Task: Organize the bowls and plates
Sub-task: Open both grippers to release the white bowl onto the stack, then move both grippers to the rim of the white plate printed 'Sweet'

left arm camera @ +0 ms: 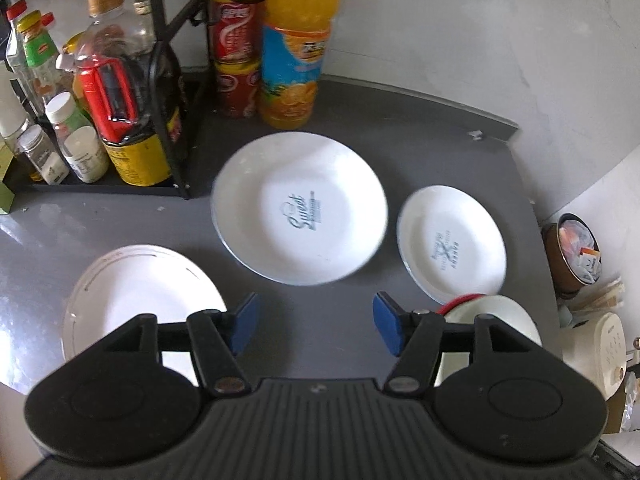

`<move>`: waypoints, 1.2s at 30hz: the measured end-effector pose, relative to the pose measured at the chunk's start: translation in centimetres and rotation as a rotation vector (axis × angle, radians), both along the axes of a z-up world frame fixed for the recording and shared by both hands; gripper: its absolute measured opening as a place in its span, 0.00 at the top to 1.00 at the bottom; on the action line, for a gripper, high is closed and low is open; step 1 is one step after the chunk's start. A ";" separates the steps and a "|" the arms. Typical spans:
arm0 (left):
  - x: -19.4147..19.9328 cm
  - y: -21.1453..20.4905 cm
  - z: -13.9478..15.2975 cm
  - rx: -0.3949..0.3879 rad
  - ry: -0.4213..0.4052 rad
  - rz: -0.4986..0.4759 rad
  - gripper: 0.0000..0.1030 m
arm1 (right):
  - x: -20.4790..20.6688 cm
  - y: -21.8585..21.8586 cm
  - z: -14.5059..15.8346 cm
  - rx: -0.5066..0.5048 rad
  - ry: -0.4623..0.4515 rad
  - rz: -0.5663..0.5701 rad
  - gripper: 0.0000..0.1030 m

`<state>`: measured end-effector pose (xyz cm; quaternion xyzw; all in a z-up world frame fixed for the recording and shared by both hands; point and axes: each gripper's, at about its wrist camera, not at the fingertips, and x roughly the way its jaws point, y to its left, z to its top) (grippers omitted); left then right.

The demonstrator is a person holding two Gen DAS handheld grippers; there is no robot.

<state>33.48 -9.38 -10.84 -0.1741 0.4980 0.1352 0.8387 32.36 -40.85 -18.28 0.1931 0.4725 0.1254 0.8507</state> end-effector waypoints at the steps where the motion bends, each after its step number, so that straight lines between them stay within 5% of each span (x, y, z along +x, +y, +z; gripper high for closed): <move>1: 0.0 0.5 -0.1 0.001 -0.001 0.001 0.40 | 0.0 0.2 0.2 -0.008 -0.004 -0.007 0.52; 22: 2.0 8.8 -2.3 0.012 0.034 -0.045 0.40 | 2.1 11.3 3.1 0.047 -0.070 0.064 0.52; 36: 2.0 11.1 -5.0 -0.016 0.109 -0.025 0.40 | 4.4 16.6 2.0 -0.011 -0.008 0.170 0.48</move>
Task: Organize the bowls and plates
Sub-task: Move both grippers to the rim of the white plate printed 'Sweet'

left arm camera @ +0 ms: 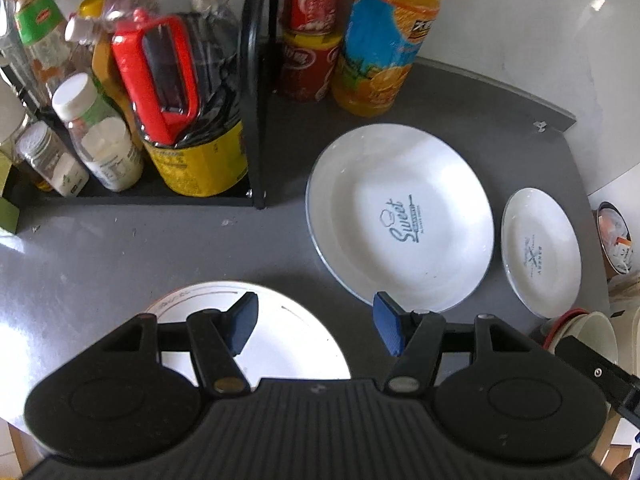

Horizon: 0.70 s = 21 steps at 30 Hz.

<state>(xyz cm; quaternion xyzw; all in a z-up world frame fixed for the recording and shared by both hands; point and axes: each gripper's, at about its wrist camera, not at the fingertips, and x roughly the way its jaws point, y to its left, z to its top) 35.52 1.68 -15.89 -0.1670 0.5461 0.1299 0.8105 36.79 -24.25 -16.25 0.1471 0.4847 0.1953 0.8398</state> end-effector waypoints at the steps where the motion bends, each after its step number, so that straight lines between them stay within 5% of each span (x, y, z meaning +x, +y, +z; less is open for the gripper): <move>1: -0.1 0.1 -0.1 -0.003 0.003 0.000 0.40 | 0.2 0.4 0.0 -0.008 0.000 0.011 0.48; 21: 1.2 1.8 -2.9 0.032 0.033 0.062 0.40 | 4.1 4.8 -3.7 -0.141 0.055 0.039 0.48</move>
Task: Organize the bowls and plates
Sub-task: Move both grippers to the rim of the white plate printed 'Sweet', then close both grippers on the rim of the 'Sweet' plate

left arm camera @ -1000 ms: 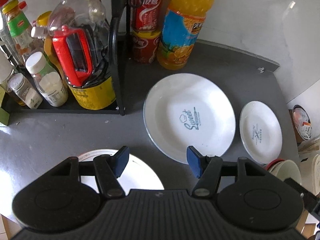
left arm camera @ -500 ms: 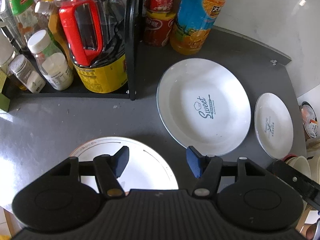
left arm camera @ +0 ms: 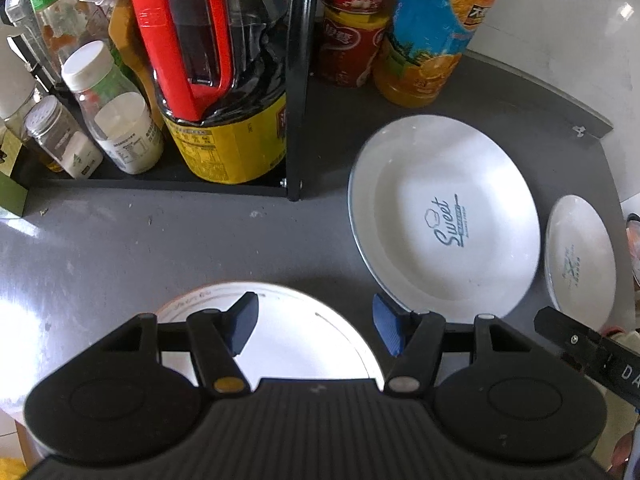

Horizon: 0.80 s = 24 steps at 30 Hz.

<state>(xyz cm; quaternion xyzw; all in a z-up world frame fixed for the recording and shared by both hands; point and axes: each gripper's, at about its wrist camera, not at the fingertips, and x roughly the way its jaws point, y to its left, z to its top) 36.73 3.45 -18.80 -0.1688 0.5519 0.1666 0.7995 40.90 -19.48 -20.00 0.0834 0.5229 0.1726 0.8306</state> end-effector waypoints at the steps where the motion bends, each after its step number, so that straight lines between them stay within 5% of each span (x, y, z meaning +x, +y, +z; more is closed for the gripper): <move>1: 0.2 0.0 -0.2 0.003 -0.004 -0.003 0.40 | 0.1 0.0 -0.3 -0.004 0.003 -0.007 0.48; 15: 3.3 -1.3 -3.1 0.012 -0.046 -0.084 0.49 | 3.3 1.0 -4.4 -0.068 0.062 -0.121 0.51; 24: 5.3 -1.5 -5.1 0.034 -0.029 -0.147 0.59 | 4.3 1.4 -6.6 -0.064 0.102 -0.143 0.64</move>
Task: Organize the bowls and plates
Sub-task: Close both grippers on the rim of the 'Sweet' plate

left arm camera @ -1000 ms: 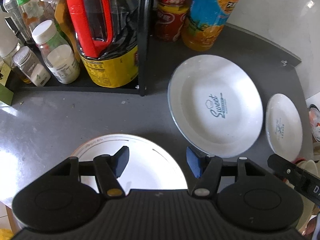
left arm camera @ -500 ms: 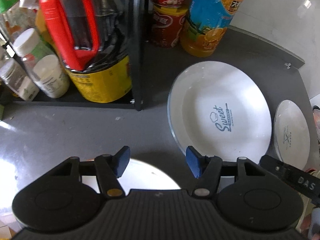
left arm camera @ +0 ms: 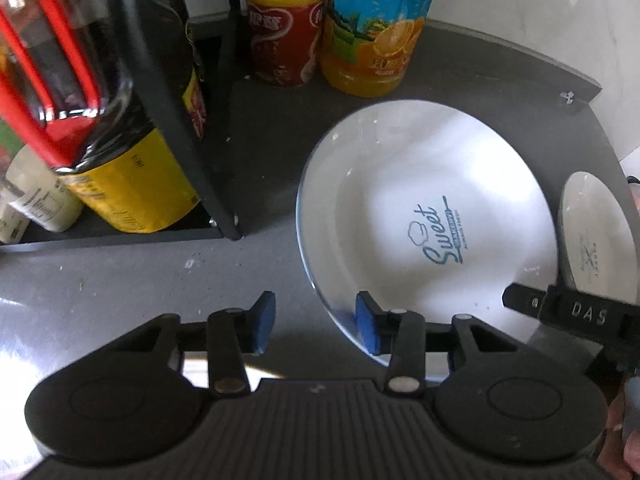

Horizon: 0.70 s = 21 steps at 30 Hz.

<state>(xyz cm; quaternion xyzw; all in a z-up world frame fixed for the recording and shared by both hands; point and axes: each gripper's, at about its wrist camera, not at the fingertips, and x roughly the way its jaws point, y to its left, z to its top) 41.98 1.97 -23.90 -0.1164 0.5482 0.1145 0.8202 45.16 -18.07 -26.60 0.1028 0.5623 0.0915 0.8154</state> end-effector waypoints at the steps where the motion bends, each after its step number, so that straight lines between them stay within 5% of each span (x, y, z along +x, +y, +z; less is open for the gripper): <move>1: 0.2 0.0 -0.1 0.000 0.003 0.000 0.60 | 0.0 0.0 -0.1 0.005 0.001 -0.007 0.64; 9: 1.9 -0.6 -1.0 0.016 0.014 -0.047 0.70 | 0.6 0.4 0.1 0.022 -0.027 -0.025 0.71; 21: 2.7 -0.2 -1.1 0.000 -0.005 -0.052 0.72 | 0.1 -1.2 0.5 0.076 -0.038 -0.106 0.87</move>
